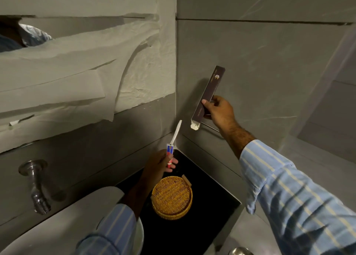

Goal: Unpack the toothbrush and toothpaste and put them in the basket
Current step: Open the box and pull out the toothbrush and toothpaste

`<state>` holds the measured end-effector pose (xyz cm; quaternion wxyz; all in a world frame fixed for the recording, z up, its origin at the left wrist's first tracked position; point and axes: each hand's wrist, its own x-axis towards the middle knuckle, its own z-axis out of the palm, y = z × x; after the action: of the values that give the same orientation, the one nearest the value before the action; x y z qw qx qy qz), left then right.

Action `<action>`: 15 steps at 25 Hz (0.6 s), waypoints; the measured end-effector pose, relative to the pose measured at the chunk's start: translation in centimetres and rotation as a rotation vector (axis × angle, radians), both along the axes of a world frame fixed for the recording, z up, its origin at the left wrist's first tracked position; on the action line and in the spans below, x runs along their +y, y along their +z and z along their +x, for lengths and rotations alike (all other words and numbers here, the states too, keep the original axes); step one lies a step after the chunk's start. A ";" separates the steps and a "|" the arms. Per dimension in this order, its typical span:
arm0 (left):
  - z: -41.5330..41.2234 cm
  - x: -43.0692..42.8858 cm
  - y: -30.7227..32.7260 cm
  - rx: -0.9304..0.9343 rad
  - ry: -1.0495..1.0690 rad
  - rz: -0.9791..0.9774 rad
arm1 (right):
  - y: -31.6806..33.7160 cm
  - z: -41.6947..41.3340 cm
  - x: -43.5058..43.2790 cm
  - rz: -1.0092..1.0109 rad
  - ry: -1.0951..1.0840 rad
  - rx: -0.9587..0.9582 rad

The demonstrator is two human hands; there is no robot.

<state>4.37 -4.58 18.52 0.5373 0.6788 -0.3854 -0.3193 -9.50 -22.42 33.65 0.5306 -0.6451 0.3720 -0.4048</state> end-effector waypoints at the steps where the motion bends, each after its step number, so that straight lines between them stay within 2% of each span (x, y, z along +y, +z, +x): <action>1: -0.2 0.0 -0.2 0.021 -0.007 0.005 | -0.6 -0.9 0.5 0.030 0.027 0.044; 4: -1.2 -0.7 0.2 0.134 -0.002 -0.006 | -2.8 -3.2 2.2 0.160 0.117 0.185; 9: -5.6 -2.0 -0.5 0.396 -0.027 0.014 | -7.6 -7.7 4.8 0.311 0.120 0.326; 13: -11.3 -2.6 -4.9 0.685 -0.020 0.180 | -12.6 -13.0 5.9 0.430 0.128 0.482; 15: -14.4 -2.7 -7.0 0.746 0.006 0.274 | -14.9 -15.8 6.1 0.457 0.138 0.556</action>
<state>-10.00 -7.27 11.48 0.5459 0.5829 -0.1155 -0.5906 -25.32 -16.36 18.70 0.5657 -0.6188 0.5386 -0.0835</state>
